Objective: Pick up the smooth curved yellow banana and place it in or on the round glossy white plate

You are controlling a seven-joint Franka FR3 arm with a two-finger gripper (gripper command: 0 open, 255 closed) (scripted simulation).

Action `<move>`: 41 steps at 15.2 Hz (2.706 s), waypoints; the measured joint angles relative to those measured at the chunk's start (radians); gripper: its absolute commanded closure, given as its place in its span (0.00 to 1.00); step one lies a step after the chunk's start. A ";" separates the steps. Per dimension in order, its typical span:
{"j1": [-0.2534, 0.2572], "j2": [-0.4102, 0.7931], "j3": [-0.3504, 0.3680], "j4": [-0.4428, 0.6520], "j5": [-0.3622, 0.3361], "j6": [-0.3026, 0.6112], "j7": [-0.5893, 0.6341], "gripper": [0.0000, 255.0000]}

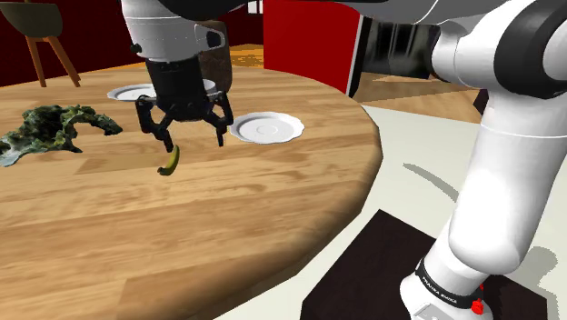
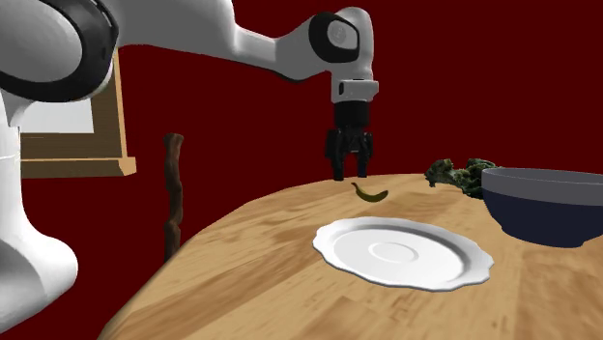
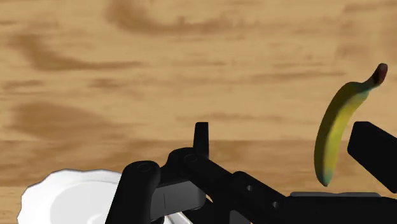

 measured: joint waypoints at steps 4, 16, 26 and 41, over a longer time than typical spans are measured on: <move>0.187 0.265 -0.031 0.328 -0.164 -0.122 0.162 0.00; 0.164 0.272 -0.039 0.229 -0.163 -0.026 0.198 0.00; 0.164 0.272 -0.039 0.228 -0.163 -0.025 0.198 1.00; 0.264 0.346 -0.057 0.491 -0.211 -0.208 0.184 1.00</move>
